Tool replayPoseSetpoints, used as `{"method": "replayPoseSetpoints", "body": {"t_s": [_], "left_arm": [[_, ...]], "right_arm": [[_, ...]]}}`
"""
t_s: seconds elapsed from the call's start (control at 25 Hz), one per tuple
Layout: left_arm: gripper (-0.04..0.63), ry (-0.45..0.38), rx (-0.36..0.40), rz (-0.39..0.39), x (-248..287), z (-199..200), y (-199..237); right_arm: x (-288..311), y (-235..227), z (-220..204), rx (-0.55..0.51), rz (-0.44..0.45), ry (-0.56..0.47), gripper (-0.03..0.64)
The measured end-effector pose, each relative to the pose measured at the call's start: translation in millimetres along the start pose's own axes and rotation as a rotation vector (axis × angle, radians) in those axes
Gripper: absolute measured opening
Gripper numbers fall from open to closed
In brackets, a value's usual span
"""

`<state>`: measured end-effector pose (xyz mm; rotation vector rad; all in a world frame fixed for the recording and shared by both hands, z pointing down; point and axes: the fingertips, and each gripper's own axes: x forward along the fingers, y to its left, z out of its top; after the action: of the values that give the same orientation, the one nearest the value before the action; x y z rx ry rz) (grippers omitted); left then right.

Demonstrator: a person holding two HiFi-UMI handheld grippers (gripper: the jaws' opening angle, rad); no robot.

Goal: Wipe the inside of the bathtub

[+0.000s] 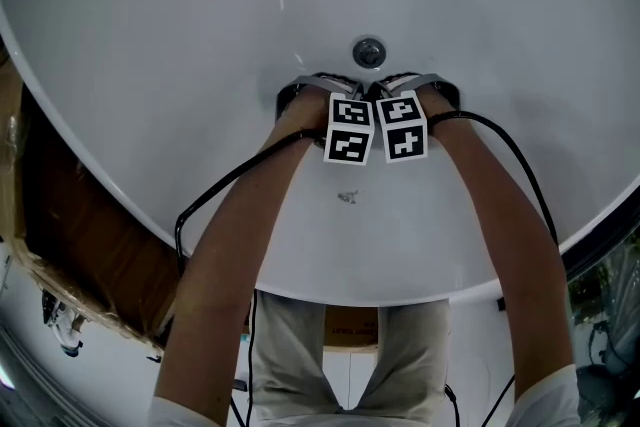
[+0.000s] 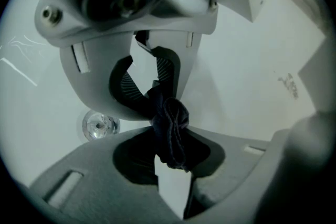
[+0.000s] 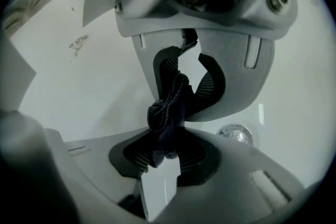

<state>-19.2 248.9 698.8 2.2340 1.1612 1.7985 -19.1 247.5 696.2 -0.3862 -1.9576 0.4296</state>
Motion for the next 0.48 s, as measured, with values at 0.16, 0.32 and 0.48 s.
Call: {"method": "replayPoseSetpoints", "body": {"t_s": [0.16, 0.32, 0.48], "left_arm": [[0.106, 0.002, -0.023, -0.020, 0, 1, -5], [0.105, 0.007, -0.012, -0.024, -3, -1, -11], [0.104, -0.009, -0.022, -0.027, -8, 7, -19]], "right_arm": [[0, 3, 2, 0.013, 0.003, -0.008, 0.109], [-1, 8, 8, 0.004, -0.007, -0.012, 0.109], [-7, 17, 9, -0.005, -0.001, -0.010, 0.107]]}}
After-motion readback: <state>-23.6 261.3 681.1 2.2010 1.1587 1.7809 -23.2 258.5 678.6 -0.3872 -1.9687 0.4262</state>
